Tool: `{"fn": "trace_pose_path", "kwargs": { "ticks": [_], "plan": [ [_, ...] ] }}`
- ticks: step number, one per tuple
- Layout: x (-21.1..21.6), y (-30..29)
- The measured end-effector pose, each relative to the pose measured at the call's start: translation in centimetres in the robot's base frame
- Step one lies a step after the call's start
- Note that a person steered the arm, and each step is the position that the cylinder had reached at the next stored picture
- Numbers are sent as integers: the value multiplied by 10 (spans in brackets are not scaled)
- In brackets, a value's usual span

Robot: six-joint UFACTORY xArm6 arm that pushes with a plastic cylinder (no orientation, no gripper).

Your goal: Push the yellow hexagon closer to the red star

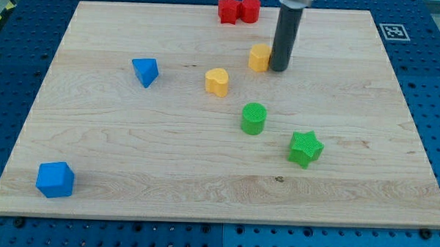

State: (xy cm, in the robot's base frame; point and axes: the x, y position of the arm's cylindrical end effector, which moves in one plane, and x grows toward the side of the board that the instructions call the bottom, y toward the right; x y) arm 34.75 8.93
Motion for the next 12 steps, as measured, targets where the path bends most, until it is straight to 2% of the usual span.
{"fn": "trace_pose_path", "kwargs": {
  "ticks": [2, 3, 5, 6, 10, 12],
  "plan": [
    [-6, -3],
    [5, -14],
    [16, -70],
    [12, -73],
    [-47, -73],
    [-55, -114]
  ]
}}
